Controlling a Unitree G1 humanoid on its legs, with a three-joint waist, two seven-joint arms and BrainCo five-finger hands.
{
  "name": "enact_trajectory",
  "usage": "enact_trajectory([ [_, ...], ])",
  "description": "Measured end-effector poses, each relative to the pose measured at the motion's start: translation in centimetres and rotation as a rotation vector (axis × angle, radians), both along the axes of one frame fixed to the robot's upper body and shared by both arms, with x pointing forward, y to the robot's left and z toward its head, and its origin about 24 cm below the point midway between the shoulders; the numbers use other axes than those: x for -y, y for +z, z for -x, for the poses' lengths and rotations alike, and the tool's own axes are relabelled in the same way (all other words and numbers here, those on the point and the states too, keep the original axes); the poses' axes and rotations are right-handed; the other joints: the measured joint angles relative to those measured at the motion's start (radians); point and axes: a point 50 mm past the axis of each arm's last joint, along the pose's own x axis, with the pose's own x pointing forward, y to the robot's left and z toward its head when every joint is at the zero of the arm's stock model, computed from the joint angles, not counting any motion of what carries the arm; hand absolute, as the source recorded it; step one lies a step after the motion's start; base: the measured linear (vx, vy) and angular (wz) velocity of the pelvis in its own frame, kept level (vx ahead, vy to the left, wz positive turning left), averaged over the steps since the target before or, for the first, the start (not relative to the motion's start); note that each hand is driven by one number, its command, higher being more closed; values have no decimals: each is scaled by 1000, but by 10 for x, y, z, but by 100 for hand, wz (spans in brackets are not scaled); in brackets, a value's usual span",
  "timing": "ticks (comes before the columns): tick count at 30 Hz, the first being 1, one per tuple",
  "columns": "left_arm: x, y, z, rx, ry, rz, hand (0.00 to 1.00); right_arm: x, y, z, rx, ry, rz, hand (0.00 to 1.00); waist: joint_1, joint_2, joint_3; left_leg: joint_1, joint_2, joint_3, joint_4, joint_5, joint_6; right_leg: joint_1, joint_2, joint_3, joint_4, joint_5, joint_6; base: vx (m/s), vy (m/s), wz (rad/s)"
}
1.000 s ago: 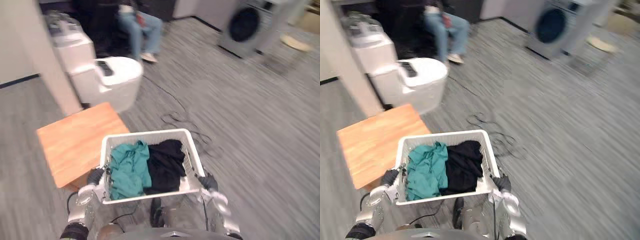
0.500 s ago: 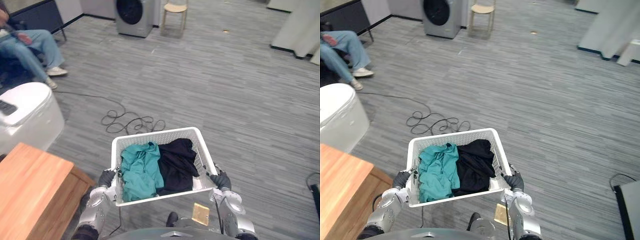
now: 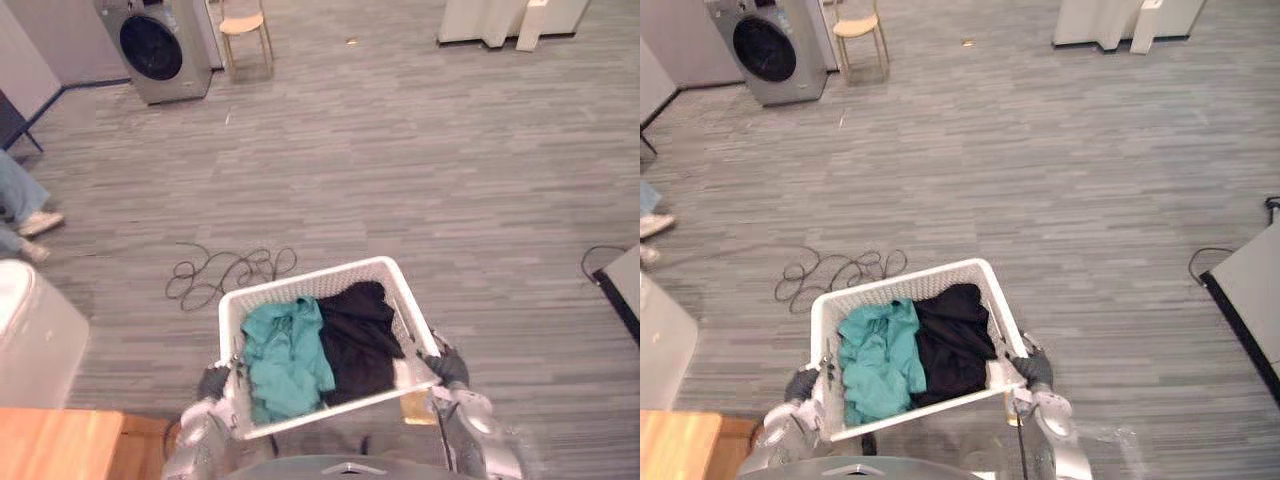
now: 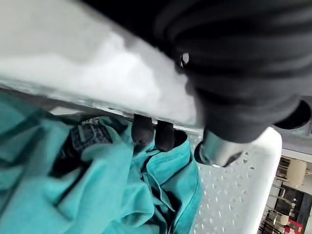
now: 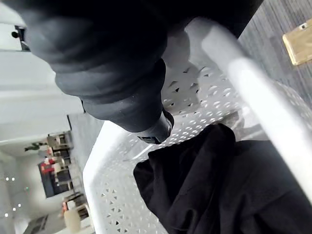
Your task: Pick up the laundry basket with both hands and put the clothes into the washing machine.
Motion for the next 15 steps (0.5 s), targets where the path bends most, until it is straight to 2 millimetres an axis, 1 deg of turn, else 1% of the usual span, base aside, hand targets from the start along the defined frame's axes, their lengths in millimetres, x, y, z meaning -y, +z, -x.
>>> enact_trajectory([
  [1,0,0,1,-1,5,0,100,-1,-1,0,0,-1,-3,100,7,-18,-13,-21,-31,15,71,-38,53,-8,-46,18,2,-12,23,369,496,-23],
  [2,-1,-1,2,-4,10,-1,100,-1,-1,1,-3,-1,-3,100,10,-29,-28,-35,-50,23,105,-70,71,-15,-72,22,3,-18,33,419,493,-11],
  [3,-1,-3,7,-15,17,1,100,-3,-3,4,-11,-5,-11,100,16,-60,-51,-24,-119,54,146,-153,103,-13,-144,36,87,-43,63,339,291,8],
  [4,-2,-2,6,-14,17,-1,100,-5,-5,6,-18,-8,-19,100,16,-85,-53,-14,-151,62,157,-182,109,-43,-177,47,223,-55,67,445,316,15],
  [5,-6,-1,3,-6,24,-11,100,-8,-8,8,-27,-13,-30,100,16,-117,-53,15,-189,78,163,-214,122,-114,-231,47,414,-39,46,452,286,15],
  [6,-10,-1,5,-16,27,-29,100,-11,-9,9,-28,-25,-47,100,16,-136,-49,66,-226,86,159,-243,135,-186,-283,46,595,61,-19,467,281,13],
  [7,-12,-2,5,-21,27,-40,100,-13,-11,11,-33,-28,-55,100,11,-139,-48,94,-239,80,154,-255,143,-201,-294,52,648,130,-40,505,243,18],
  [8,-16,-1,6,-24,20,-56,100,-16,-15,15,-52,-35,-69,100,11,-138,-46,162,-254,68,128,-273,172,-213,-287,100,729,263,-17,589,167,17],
  [9,-21,0,4,-18,5,-80,100,-19,-20,17,-66,-40,-87,100,8,-135,-43,233,-259,50,90,-286,184,-254,-258,105,842,201,-14,576,124,13],
  [10,-23,1,3,-15,-7,-93,100,-20,-20,18,-69,-45,-93,100,0,-134,-39,264,-262,41,65,-290,184,-276,-246,83,877,154,-24,534,58,14],
  [11,-23,3,-2,-4,-26,-106,100,-20,-21,20,-72,-52,-95,100,-17,-122,-24,329,-269,23,4,-290,183,-321,-216,43,887,74,-25,260,16,15],
  [12,-22,4,-4,3,-34,-108,100,-19,-21,20,-70,-56,-95,100,-24,-126,-23,361,-270,19,-24,-290,183,-350,-189,36,859,45,-21,429,7,18],
  [13,-20,7,-11,23,-50,-111,100,-17,-14,16,-25,-56,-98,100,-38,-111,-14,410,-272,14,-73,-293,178,-407,-140,17,747,18,-14,361,-15,18],
  [14,-19,9,-16,38,-60,-113,100,-15,-10,14,-2,-61,-94,100,-48,-110,-12,434,-272,9,-93,-299,168,-431,-119,13,662,18,-15,580,-56,50],
  [15,-12,15,-28,76,-90,-108,100,-9,-5,12,30,-78,-86,100,-64,-115,-8,492,-271,-9,-128,-299,154,-449,-79,12,382,84,-7,435,-84,55],
])
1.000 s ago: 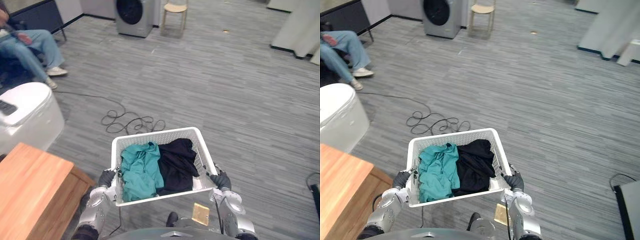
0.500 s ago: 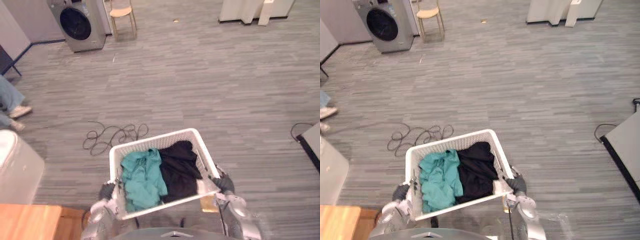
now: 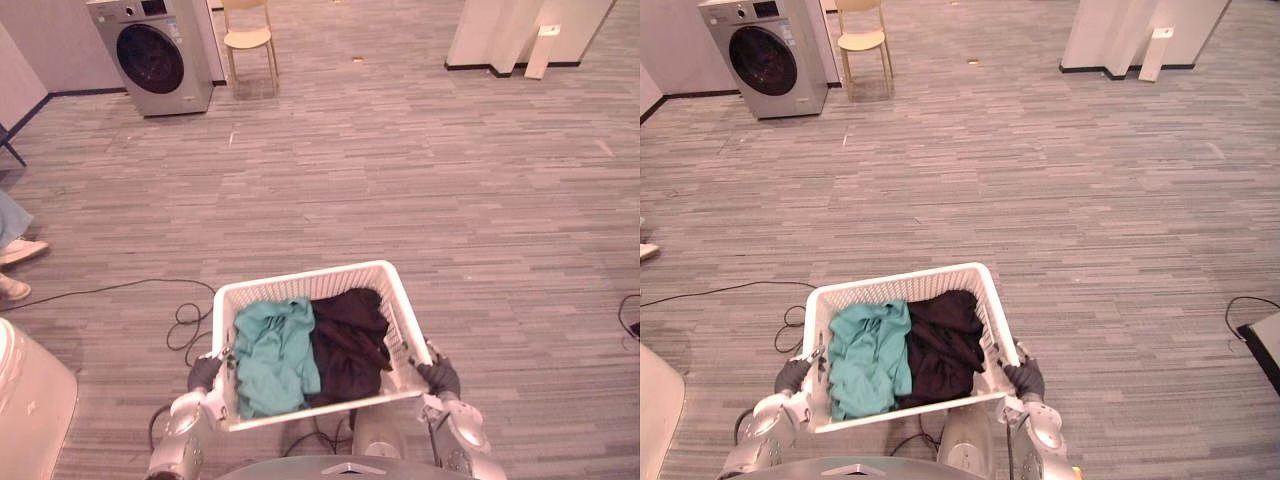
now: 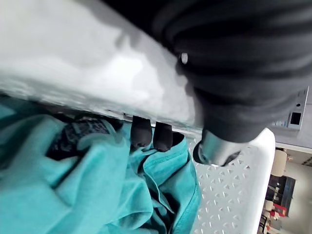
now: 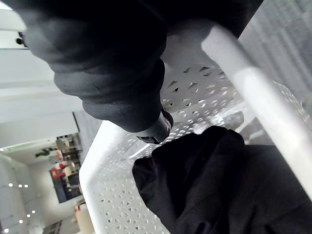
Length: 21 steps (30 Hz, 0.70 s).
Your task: Pick up the laundry basket with both hands and put the clothes into the washing machine.
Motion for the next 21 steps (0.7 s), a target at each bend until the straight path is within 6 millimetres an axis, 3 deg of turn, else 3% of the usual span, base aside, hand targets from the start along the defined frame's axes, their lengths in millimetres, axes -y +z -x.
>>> enact_trajectory([
  [1,3,2,-3,13,-11,3,100,1,1,0,4,-6,2,100,-4,0,0,22,0,-8,-15,-6,-10,2,8,-11,-139,52,-3,719,-179,69],
  [2,8,7,-9,40,-28,8,100,6,3,1,10,-18,12,100,-14,-12,0,86,-1,-26,-52,-31,-38,15,21,-24,-370,254,-15,648,-176,46],
  [3,11,7,-10,42,-38,9,100,8,3,2,9,-25,15,100,-18,-10,-6,113,4,-34,-72,-33,-41,31,26,-29,-379,359,-38,819,-202,26],
  [4,22,8,-15,48,-40,37,100,17,7,0,11,-30,45,100,-11,46,5,127,35,-19,-89,-27,-47,17,56,-53,-337,322,-50,671,-151,14],
  [5,26,9,-19,55,-52,37,100,22,12,-5,33,-40,57,100,-13,56,6,119,46,-4,-87,39,-108,-14,42,-57,-245,262,-85,631,-173,17],
  [7,34,12,-24,68,-71,45,100,25,16,1,41,-58,60,100,-31,52,8,141,55,-26,-41,128,-140,-2,1,-91,-110,156,-101,478,-221,48],
  [8,34,13,-25,72,-72,45,100,25,16,2,41,-60,60,100,-38,53,8,139,64,-30,-19,137,-143,9,-2,-100,-100,138,-101,502,-259,63],
  [10,35,10,-19,59,-65,57,100,25,18,8,48,-70,43,100,-65,55,10,31,155,-84,367,273,-231,150,3,-149,-88,12,-91,477,-255,39],
  [11,37,8,-16,52,-57,70,100,27,19,7,48,-70,49,100,-60,55,11,-47,186,-106,524,384,-241,177,13,-150,-95,-12,-93,536,-206,-23],
  [12,37,5,-12,38,-44,87,100,31,20,7,48,-66,63,100,-41,76,5,-182,238,-113,836,449,-264,218,39,-141,-109,-56,-122,423,-109,-41],
  [13,38,5,-11,36,-42,90,100,32,20,7,46,-63,68,100,-38,80,10,-229,250,-108,941,428,-249,245,46,-136,-117,-68,-124,490,-61,-48],
  [14,37,2,-6,19,-41,93,100,33,20,8,37,-58,74,100,-34,79,12,-274,258,-77,1031,378,-213,287,51,-121,-136,-82,-122,381,-14,-53],
  [15,36,-4,3,-8,-36,95,100,32,19,8,29,-50,72,100,-29,75,16,-310,273,1,1062,318,-162,345,52,-95,-174,-89,-116,389,-4,-52],
  [17,34,-7,9,-26,-25,96,100,29,18,8,26,-41,68,100,-14,69,20,-382,293,86,995,231,-99,416,50,-67,-233,-97,-103,464,56,-49],
  [18,31,-7,10,-26,-16,98,100,28,18,6,26,-27,71,100,1,61,22,-445,265,90,799,187,-91,445,33,-53,-263,-108,-87,447,96,-46],
  [20,30,-7,10,-26,-9,103,100,27,19,5,27,-16,76,100,23,59,22,-473,222,67,560,180,-95,459,20,-31,-273,-122,-70,297,122,-45],
  [21,29,-8,13,-32,-3,106,100,27,18,5,21,-12,75,100,36,60,21,-468,166,1,256,208,-115,479,5,-15,-283,-138,-49,428,222,-43],
])
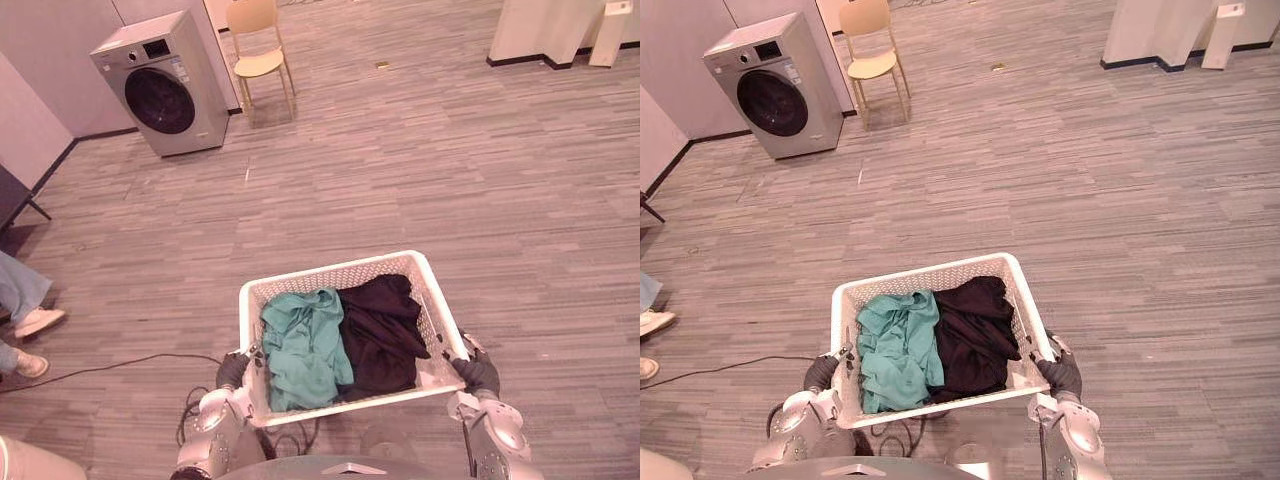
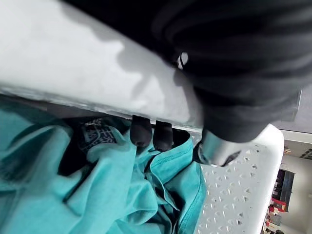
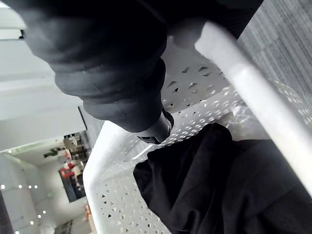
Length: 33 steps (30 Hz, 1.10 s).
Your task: Pick up the laundry basket with both hands and put the clothes into the washing machine.
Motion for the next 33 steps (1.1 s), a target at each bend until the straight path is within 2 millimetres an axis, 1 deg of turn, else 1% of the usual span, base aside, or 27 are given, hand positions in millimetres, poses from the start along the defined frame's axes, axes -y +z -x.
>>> enact_trajectory([
  [1,-1,-1,3,-4,6,1,100,0,-1,0,-6,2,-1,100,1,6,-2,3,-22,-45,-200,30,-19,20,-4,7,-7,-20,16,564,307,-37],
  [2,-1,-2,6,-12,8,1,100,2,-5,2,-25,1,1,100,0,16,-7,-24,-24,-72,-271,40,-52,42,1,9,-16,-47,42,497,297,-27],
  [3,-2,-3,8,-19,11,0,100,2,-8,2,-40,7,5,100,3,18,-8,-37,-20,-65,-263,43,-57,61,1,17,-20,-62,58,573,371,-41],
  [4,-2,-6,14,-40,14,1,100,3,-13,5,-73,19,17,100,12,27,-15,-36,-24,-55,-248,72,-31,107,-2,33,-41,-90,85,628,424,-57],
  [5,-6,-8,18,-56,20,-5,100,-1,-20,8,-95,7,-12,100,19,-26,-42,-40,-78,-32,-174,108,-20,140,-66,63,-50,-108,97,807,466,-45],
  [6,-9,-10,22,-66,40,-6,100,-3,-25,13,-112,-4,-26,100,11,-64,-67,-47,-121,-34,-139,82,-11,129,-113,87,-1,-92,102,690,340,-16],
  [7,-10,-9,21,-65,48,-3,100,-4,-26,16,-119,-10,-33,100,5,-78,-71,-49,-142,-34,-114,78,5,104,-137,104,68,-72,112,663,289,19],
  [8,-9,-7,16,-54,41,-5,100,-3,-29,21,-129,-32,-43,100,1,-88,-64,-45,-167,-32,-51,68,39,28,-157,156,272,4,130,591,274,13],
  [9,-9,-6,12,-46,31,-9,100,-8,-32,23,-134,-39,-64,100,0,-99,-51,-6,-175,-14,-24,45,75,-68,-157,221,503,125,129,557,257,3],
  [10,-13,-7,13,-53,34,-19,100,-11,-33,23,-135,-39,-75,100,-2,-103,-44,25,-180,-9,-23,27,87,-110,-150,240,602,146,133,524,193,-14],
  [11,-16,-9,16,-67,34,-32,100,-14,-34,24,-139,-28,-78,100,-8,-94,-35,91,-181,-7,-34,4,97,-169,-124,237,726,128,128,481,129,-19],
  [12,-16,-8,15,-60,30,-41,100,-14,-32,21,-127,-11,-58,100,-9,-76,-23,163,-181,-6,-81,2,101,-219,-126,175,760,89,99,450,103,-21],
  [13,-16,-7,13,-50,27,-45,100,-14,-32,21,-127,-11,-56,100,-9,-63,-21,194,-177,-6,-109,2,101,-247,-131,132,753,67,81,397,55,-21],
  [14,-17,-3,7,-24,24,-52,100,-14,-29,15,-110,-8,-55,100,-11,-41,-15,247,-165,-8,-156,2,101,-296,-148,43,704,28,51,445,-17,-10],
  [15,-18,1,0,0,22,-61,100,-15,-28,11,-95,-6,-57,100,-13,-26,-11,284,-143,-14,-186,2,100,-335,-142,-14,565,6,61,435,-66,-1],
  [17,-19,3,-5,14,21,-66,100,-16,-26,8,-84,-4,-57,100,-19,-21,-8,299,-122,-17,-199,1,98,-349,-118,-26,384,17,83,305,-145,13],
  [18,-20,3,-6,13,17,-72,100,-17,-25,4,-72,-2,-59,100,-25,-24,-7,313,-105,-22,-200,-6,60,-333,-93,-21,146,98,94,344,-236,22],
  [19,-22,4,-7,17,8,-82,100,-18,-27,8,-83,-8,-66,100,-25,-52,-12,328,-112,-21,-200,-19,27,-308,-85,-6,-31,262,88,422,-341,20],
  [20,-23,0,-4,-3,3,-89,100,-18,-30,11,-92,-12,-70,100,-21,-64,-2,360,-109,-31,-200,-61,-31,-310,-78,21,-52,383,86,386,-317,-1],
  [21,-14,-5,-2,-31,6,-65,100,-11,-28,3,-88,-11,-45,100,-24,-29,-5,362,-75,-28,-207,-47,-39,-311,-46,22,-28,365,79,297,-254,-10],
  [22,-10,-5,-1,-33,6,-53,100,-7,-26,3,-87,-13,-31,100,-22,-30,-5,367,-71,-26,-218,-41,-38,-304,-38,22,-39,348,75,155,-109,-11],
  [23,-16,-13,14,-84,9,-66,100,-11,-43,25,-179,-26,-55,100,-4,-52,-61,381,-91,-56,-268,-71,-53,-99,-26,-27,-461,578,102,59,-35,-2],
  [27,-17,-13,14,-84,9,-66,100,-11,-44,26,-181,-26,-56,100,-5,-52,-61,381,-91,-55,-269,-72,-53,-99,-26,-27,-461,578,102,0,0,0],
  [29,-17,-13,14,-85,6,-69,100,-12,-46,31,-195,-30,-61,100,-9,-52,-61,381,-90,-53,-270,-73,-53,-99,-26,-28,-461,577,103,0,0,0],
  [31,-17,-15,16,-92,-15,-78,100,-16,-49,37,-205,-42,-82,100,-18,-51,-61,382,-85,-40,-273,-74,-53,-100,-24,-30,-461,574,101,0,0,0],
  [32,-20,-15,17,-93,-26,-87,100,-18,-50,37,-203,-46,-94,100,-25,-51,-61,386,-78,-31,-275,-78,-58,-99,-19,-31,-460,566,93,-10,-16,-6],
  [33,-22,-15,17,-94,-34,-94,100,-19,-51,38,-203,-46,-98,100,-28,-51,-61,390,-75,-30,-277,-81,-61,-98,-16,-31,-460,563,95,-15,-35,-9],
])
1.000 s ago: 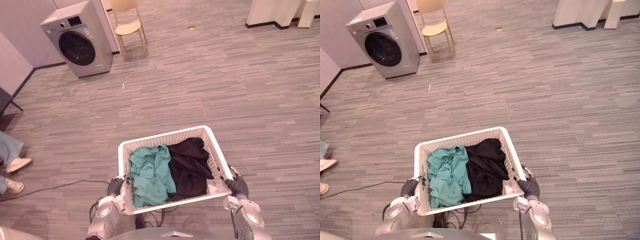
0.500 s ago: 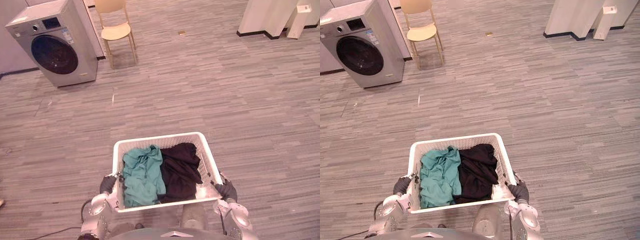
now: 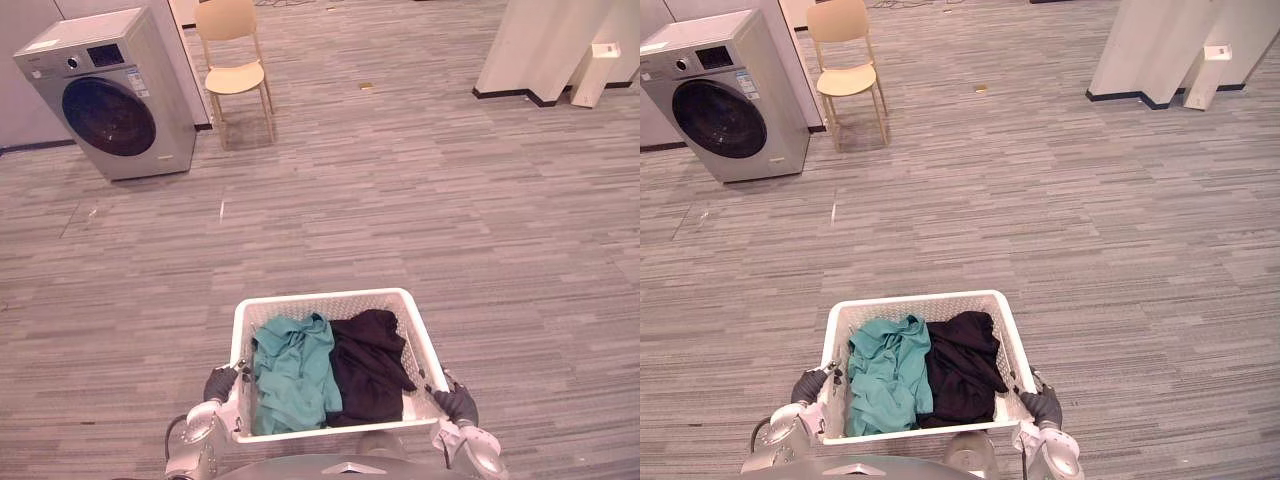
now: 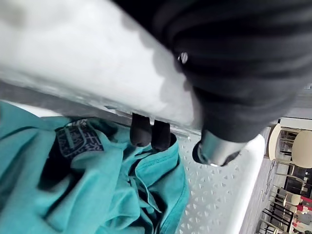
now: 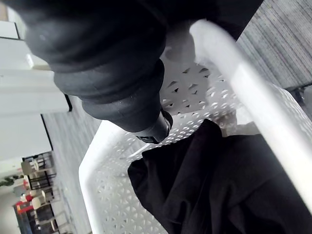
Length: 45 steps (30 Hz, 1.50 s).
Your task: Pick up the laundry basket with both hands and put the clothes into the washing machine.
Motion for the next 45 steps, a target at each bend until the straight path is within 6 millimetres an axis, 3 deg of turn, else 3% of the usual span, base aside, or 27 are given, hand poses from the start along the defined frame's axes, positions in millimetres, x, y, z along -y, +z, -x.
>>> enact_trajectory([
  [6,-9,-4,-4,-27,-46,-31,100,-3,-7,5,11,-29,-82,100,-21,42,-4,1,120,55,88,-119,-39,-56,73,-20,194,-145,-22,42,-52,-2],
  [7,-8,-4,-4,-27,-45,-26,100,-2,-6,4,14,-23,-79,100,-21,76,0,-10,156,60,136,-116,-11,-60,90,-31,240,-180,-27,92,-87,14],
  [8,-11,-3,-3,-26,-42,-30,100,-4,-4,-1,24,-2,-77,100,-17,43,13,-40,171,57,260,-102,49,-75,79,-28,309,-239,-30,92,-70,30],
  [9,-11,-2,-7,-16,-34,-21,100,-2,-4,-6,20,10,-70,100,-15,48,28,-137,197,52,458,-72,147,-75,65,-46,358,-277,-29,95,-100,29],
  [10,-8,-1,-9,-9,-33,-8,100,2,-2,-8,19,23,-54,100,-6,38,31,-189,203,36,562,-13,198,-69,52,-46,367,-290,-29,103,-110,22],
  [13,1,-3,-6,-20,-17,27,100,10,5,-22,42,54,-17,100,30,22,97,-326,205,-68,790,174,100,-24,17,-31,366,-327,-38,174,-14,8],
  [16,6,3,-12,14,-24,48,100,16,10,-32,44,49,4,100,30,26,106,-440,210,-27,676,25,81,-12,-23,-55,340,-344,-21,223,22,37],
  [18,6,5,-12,28,-10,59,100,15,14,-41,59,62,20,100,36,28,106,-451,214,-44,393,38,50,-15,-25,-54,331,-358,-2,221,84,-2],
  [20,6,4,-8,17,8,65,100,18,21,-53,74,98,76,100,40,38,101,-447,225,-97,111,83,-25,-12,-22,-51,338,-388,30,333,258,-23],
  [23,17,3,-7,1,42,99,100,23,27,-59,86,118,129,100,75,58,88,-494,242,-103,180,99,-31,8,-38,-12,350,-434,100,364,423,-41],
  [24,14,2,-7,-2,46,93,100,22,26,-58,81,115,127,100,90,26,77,-500,186,-88,285,110,-32,34,-111,8,348,-451,126,476,575,-28],
  [25,11,0,-1,-20,47,84,100,20,21,-50,63,101,112,100,86,-21,57,-495,129,-57,334,38,-10,46,-184,8,388,-464,114,550,504,3],
  [26,9,1,-6,-12,44,74,100,17,16,-44,44,93,105,100,73,-45,46,-483,70,-52,391,-22,21,-21,-256,-7,574,-425,32,683,604,25],
  [27,7,2,-8,-9,39,65,100,16,13,-41,32,73,92,100,69,-47,46,-440,34,-21,396,-58,52,-86,-299,14,732,-313,-118,590,488,23],
  [28,8,3,-9,-5,35,66,100,15,12,-41,26,71,83,100,66,-50,51,-403,12,-15,378,-68,68,-114,-307,52,800,-260,-144,572,472,7],
  [30,0,6,-16,11,26,35,100,7,7,-35,17,64,43,100,45,-52,75,-264,-22,-29,294,-91,105,-168,-210,134,1066,-334,-41,518,284,11],
  [32,-8,15,-30,61,4,-2,100,0,10,-43,56,63,20,100,28,-28,87,-63,-40,-28,118,-90,105,-214,-67,-16,1155,-498,-75,617,227,0],
  [35,-2,34,-62,161,-31,-5,100,5,23,-51,143,27,12,100,-6,8,105,67,-51,-40,11,-91,111,-346,8,-185,931,-550,-100,658,144,30],
  [36,-1,38,-69,182,-40,-4,100,7,27,-54,167,18,15,100,-15,17,114,84,-51,-50,4,-96,118,-374,17,-189,849,-524,-93,612,18,66],
  [38,3,50,-85,235,-59,-4,100,12,33,-56,199,-19,16,100,-39,-12,122,179,-68,-74,-58,-96,118,-415,30,-187,403,-296,-61,667,-65,68],
  [39,4,51,-85,238,-61,-5,100,13,33,-56,201,-19,16,100,-43,-23,122,212,-77,-87,-67,-100,111,-419,26,-168,366,-213,-67,738,-138,49],
  [40,9,47,-83,220,-69,-3,100,16,35,-58,208,-24,23,100,-52,-7,122,243,-58,-96,-38,-103,106,-428,39,-116,458,-110,-118,600,-150,23],
  [41,11,46,-83,216,-66,-2,100,18,37,-60,220,-30,29,100,-54,12,125,232,-38,-98,14,-102,106,-443,51,-105,524,-157,-147,716,-209,10],
  [42,14,46,-83,214,-76,-6,100,22,41,-61,235,-42,34,100,-54,31,134,192,0,-98,192,-65,53,-434,56,-113,631,-258,-165,682,-238,-5],
  [43,17,43,-79,204,-73,7,100,23,39,-60,225,-39,29,100,-55,33,137,138,28,-109,384,16,-16,-401,57,-115,687,-330,-167,821,-288,-5],
  [44,20,40,-74,190,-47,29,100,25,38,-56,203,-42,32,100,-56,52,151,34,91,-138,698,182,-101,-317,74,-128,701,-393,-162,826,-239,-21],
  [45,26,36,-68,175,-36,54,100,29,35,-50,172,-38,45,100,-40,67,154,-79,129,-137,990,224,-112,-233,102,-133,686,-434,-175,673,-160,-28],
])
